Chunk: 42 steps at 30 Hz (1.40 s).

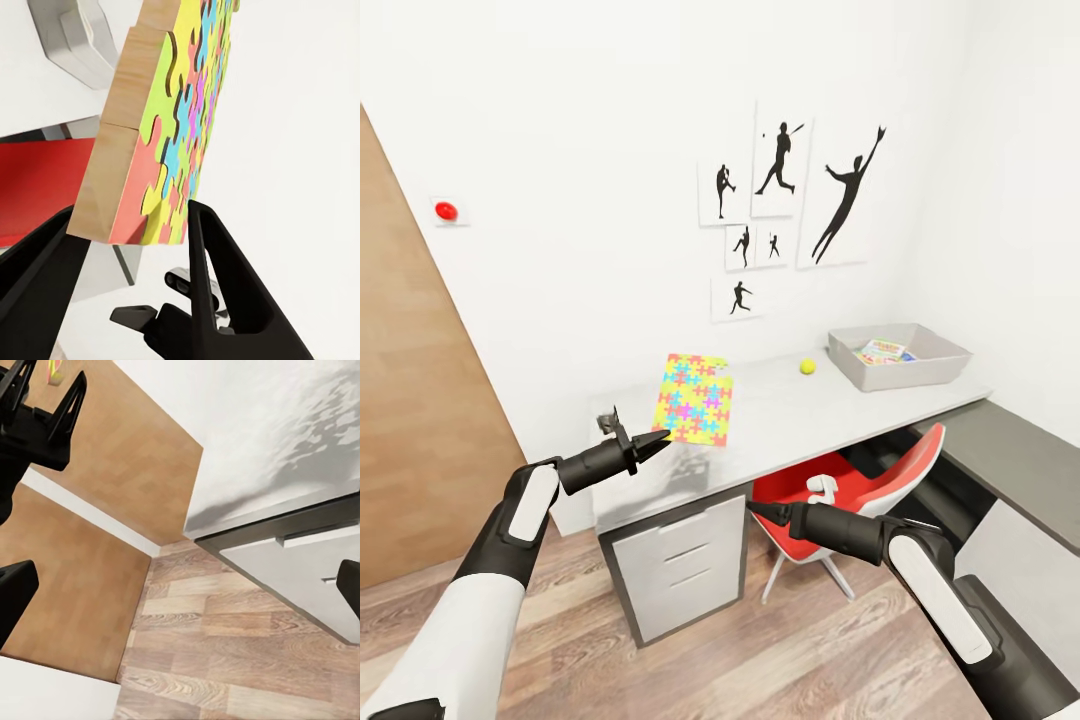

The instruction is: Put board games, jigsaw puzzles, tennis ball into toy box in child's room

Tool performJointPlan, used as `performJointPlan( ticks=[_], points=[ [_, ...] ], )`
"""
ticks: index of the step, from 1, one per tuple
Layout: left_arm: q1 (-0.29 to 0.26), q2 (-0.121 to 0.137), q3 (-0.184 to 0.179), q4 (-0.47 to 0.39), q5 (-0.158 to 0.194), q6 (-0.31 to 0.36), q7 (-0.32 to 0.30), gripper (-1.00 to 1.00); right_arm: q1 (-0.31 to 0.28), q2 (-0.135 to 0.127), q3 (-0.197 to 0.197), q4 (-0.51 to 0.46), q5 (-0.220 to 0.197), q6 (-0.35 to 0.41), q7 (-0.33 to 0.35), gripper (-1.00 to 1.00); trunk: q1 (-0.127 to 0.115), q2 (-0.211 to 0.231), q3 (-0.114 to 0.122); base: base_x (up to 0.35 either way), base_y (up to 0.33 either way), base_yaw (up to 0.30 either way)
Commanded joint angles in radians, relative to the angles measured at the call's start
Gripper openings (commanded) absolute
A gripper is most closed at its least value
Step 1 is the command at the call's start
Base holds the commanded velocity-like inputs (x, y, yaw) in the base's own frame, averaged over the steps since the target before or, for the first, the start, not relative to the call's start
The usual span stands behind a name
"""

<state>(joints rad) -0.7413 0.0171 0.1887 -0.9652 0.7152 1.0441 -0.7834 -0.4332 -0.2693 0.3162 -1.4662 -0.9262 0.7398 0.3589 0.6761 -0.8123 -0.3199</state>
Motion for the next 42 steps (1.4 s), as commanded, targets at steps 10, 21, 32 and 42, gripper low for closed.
performJointPlan(
  ticks=[10,21,32,42],
  points=[
    [-0.001,0.0,0.002,0.0,-0.006,0.003,-0.007,-1.0,-0.001,0.0,0.001,-0.001,0.0,0.003,0.002,1.0,-0.038,0.069,0.03,0.0,0.0,0.0],
    [-0.001,0.001,0.002,0.0,-0.007,0.003,-0.008,-1.0,-0.001,0.01,0.002,-0.003,0.0,0.002,0.003,1.0,-0.08,0.146,0.065,0.0,0.0,0.0],
    [-0.001,-0.001,-0.004,0.0,-0.007,0.003,-0.008,-1.0,-0.001,0.015,-0.001,-0.002,-0.002,0.003,0.004,1.0,-0.123,0.223,0.099,0.0,0.0,0.0],
    [-0.001,0.0,-0.003,0.0,-0.007,0.003,-0.008,-1.0,-0.001,0.017,0.0,-0.001,-0.002,0.002,0.003,1.0,-0.161,0.293,0.13,0.0,0.0,-0.054]
  ],
)
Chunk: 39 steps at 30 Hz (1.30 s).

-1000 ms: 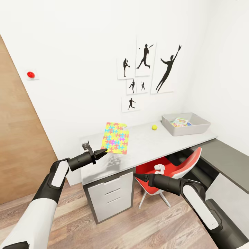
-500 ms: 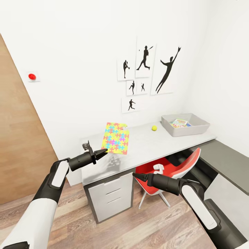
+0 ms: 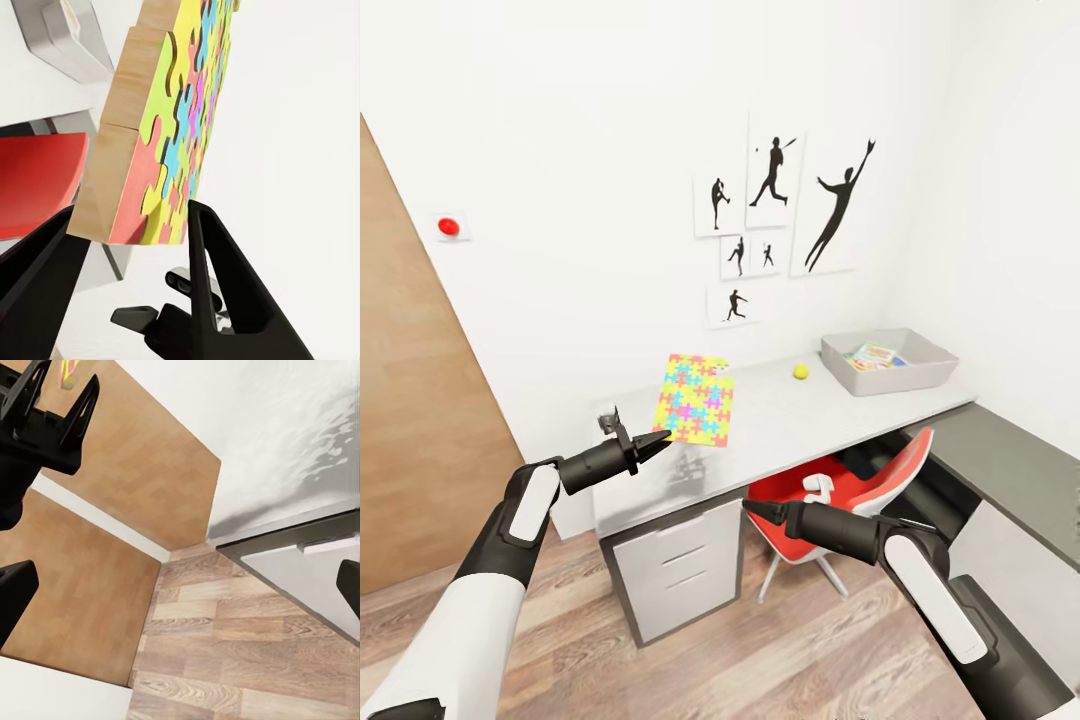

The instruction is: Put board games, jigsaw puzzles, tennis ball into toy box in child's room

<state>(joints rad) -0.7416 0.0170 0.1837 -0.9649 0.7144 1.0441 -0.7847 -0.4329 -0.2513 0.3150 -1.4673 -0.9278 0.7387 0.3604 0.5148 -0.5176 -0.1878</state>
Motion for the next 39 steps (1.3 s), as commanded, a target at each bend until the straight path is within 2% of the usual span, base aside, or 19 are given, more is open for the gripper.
performJointPlan(
  ticks=[1,8,15,17,23,39],
  points=[
    [-0.001,0.0,0.002,0.0,-0.006,0.003,-0.007,-1.0,-0.001,0.0,0.001,0.0,0.0,0.003,0.002,1.0,-0.003,0.006,0.001,0.0,0.0,-0.165],
    [-0.001,0.001,0.003,0.0,-0.006,0.003,-0.007,-1.0,-0.001,0.0,0.001,0.003,0.0,0.003,0.002,1.0,-0.03,0.055,0.023,-0.081,0.0,-0.235],
    [-0.001,0.024,0.005,0.0,-0.004,0.003,-0.009,-1.0,-0.001,0.001,0.002,0.005,0.001,0.002,0.002,1.0,-0.057,0.104,0.047,-0.179,0.0,-0.274],
    [-0.001,0.027,0.006,0.0,-0.004,0.003,-0.01,-1.0,-0.001,0.009,0.002,0.005,0.001,0.003,0.002,1.0,-0.065,0.118,0.054,-0.033,0.0,-0.276],
    [-0.001,0.029,0.005,0.0,-0.004,0.003,-0.01,-1.0,-0.001,0.029,0.0,0.006,0.001,0.004,0.002,1.0,-0.065,0.118,0.056,-0.007,0.0,-0.277],
    [-0.001,0.029,0.003,0.0,-0.006,0.003,-0.01,-1.0,-0.001,0.029,-0.002,0.005,0.001,0.003,0.002,1.0,-0.065,0.118,0.062,0.0,0.0,-0.277]
  ],
)
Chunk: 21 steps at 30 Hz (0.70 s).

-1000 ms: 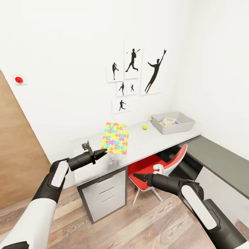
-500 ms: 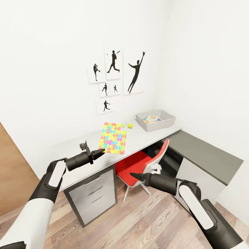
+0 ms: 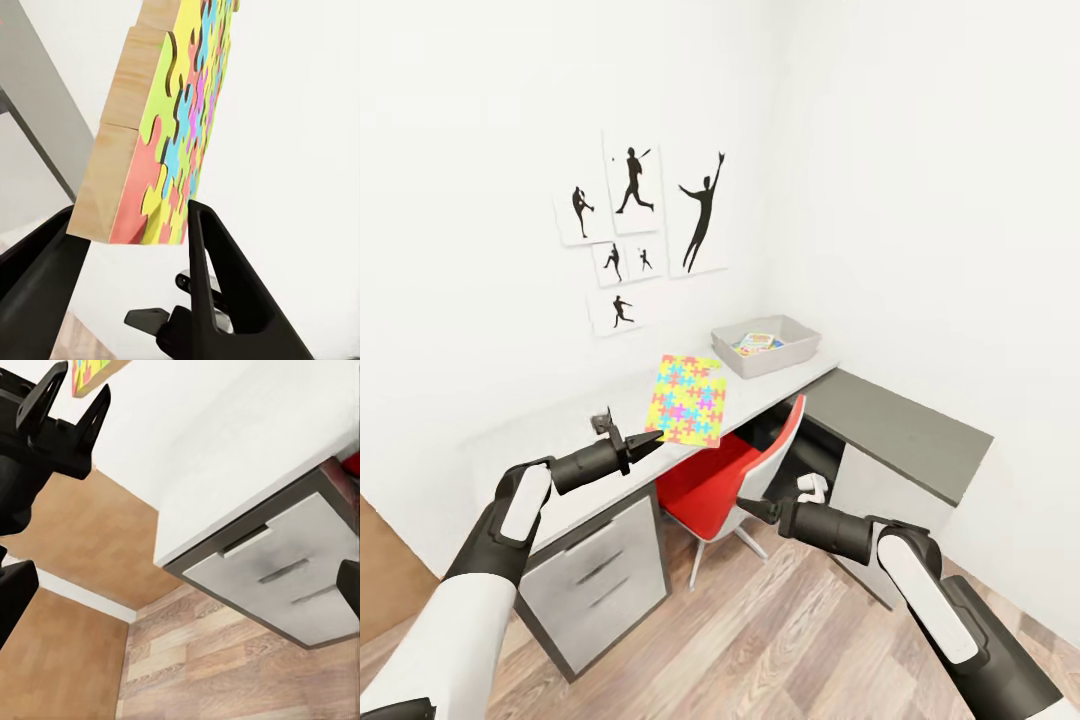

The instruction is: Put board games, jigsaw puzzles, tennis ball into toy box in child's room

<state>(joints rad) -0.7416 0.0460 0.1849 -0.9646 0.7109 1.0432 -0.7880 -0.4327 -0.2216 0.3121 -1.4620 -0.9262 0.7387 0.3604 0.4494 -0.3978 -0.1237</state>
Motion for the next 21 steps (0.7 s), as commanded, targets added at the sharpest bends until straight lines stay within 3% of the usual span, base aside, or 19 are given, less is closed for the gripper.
performJointPlan(
  ticks=[1,8,12,21],
  points=[
    [-0.001,0.0,0.001,0.0,-0.003,0.004,-0.007,-1.0,-0.001,-0.001,0.001,0.0,0.0,0.003,0.002,1.0,0.001,-0.002,-0.002,0.0,0.0,-0.277],
    [-0.001,0.0,-0.001,0.0,-0.004,0.004,-0.008,-1.0,-0.001,-0.001,0.001,-0.001,0.0,-0.008,0.002,1.0,0.001,-0.002,0.0,0.0,0.0,-0.236],
    [-0.001,0.0,0.002,0.0,-0.004,0.003,-0.012,-1.0,-0.001,-0.001,0.009,0.005,0.0,-0.065,-0.017,1.0,0.001,-0.002,0.0,0.0,0.0,-0.031],
    [0.004,0.009,0.003,0.0,-0.005,0.003,-0.081,-1.0,-0.001,-0.001,0.006,0.011,-0.004,-0.07,-0.055,1.0,0.001,-0.002,0.0,0.0,0.0,-0.001]
  ],
)
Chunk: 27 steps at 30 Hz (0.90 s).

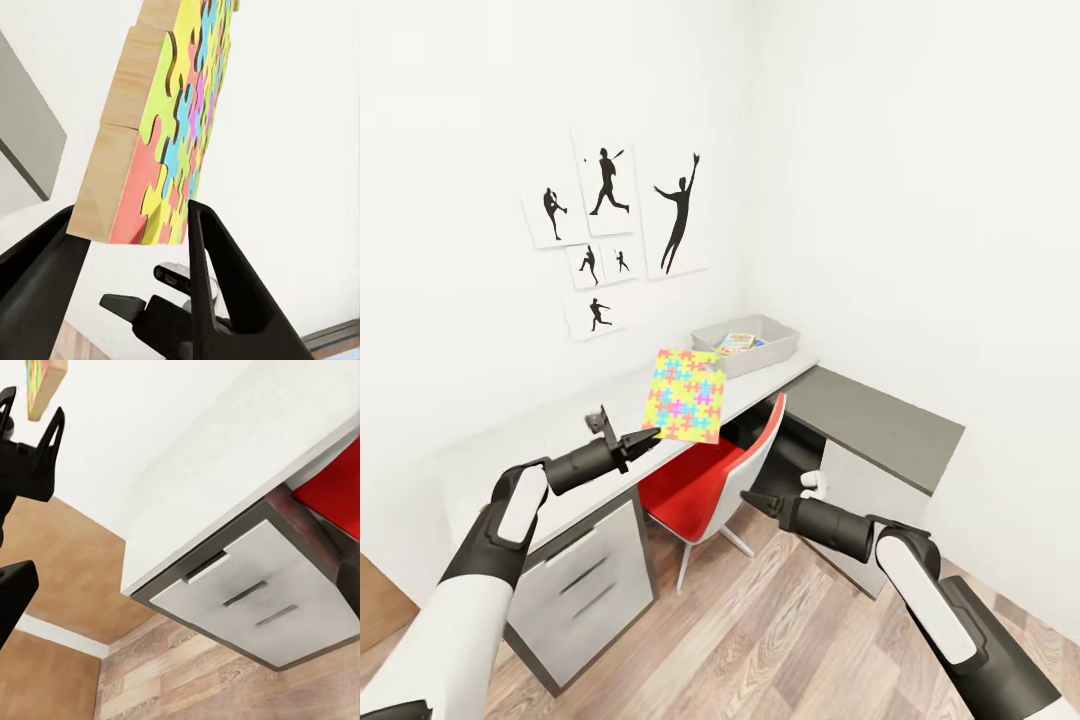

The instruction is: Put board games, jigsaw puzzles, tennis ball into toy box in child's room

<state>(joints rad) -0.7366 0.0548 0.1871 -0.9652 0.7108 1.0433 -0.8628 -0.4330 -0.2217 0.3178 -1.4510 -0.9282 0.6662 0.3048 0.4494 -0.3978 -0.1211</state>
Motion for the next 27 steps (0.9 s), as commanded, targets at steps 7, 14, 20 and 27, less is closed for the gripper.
performJointPlan(
  ticks=[7,14,20,27],
  points=[
    [0.0,0.011,0.001,0.0,-0.005,0.002,-0.016,-1.0,-0.001,-0.002,-0.003,-0.003,-0.002,0.001,0.004,1.0,0.001,-0.002,-0.002,0.0,0.0,0.0],
    [0.011,0.013,0.009,0.0,-0.004,-0.001,-0.018,-1.0,-0.001,-0.013,-0.004,-0.054,-0.007,0.009,0.004,1.0,0.001,-0.002,-0.002,0.0,0.0,0.0],
    [0.014,0.027,0.014,0.0,-0.004,0.0,-0.018,-1.0,0.0,-0.012,-0.152,-0.123,-0.019,0.156,-0.013,1.0,0.001,-0.002,-0.002,0.0,0.0,0.0],
    [0.014,0.032,0.014,0.0,-0.003,0.001,-0.015,-1.0,-0.155,-0.02,-0.383,-0.133,-0.063,0.378,-0.107,1.0,0.001,-0.002,-0.002,0.0,0.0,0.0]
  ],
)
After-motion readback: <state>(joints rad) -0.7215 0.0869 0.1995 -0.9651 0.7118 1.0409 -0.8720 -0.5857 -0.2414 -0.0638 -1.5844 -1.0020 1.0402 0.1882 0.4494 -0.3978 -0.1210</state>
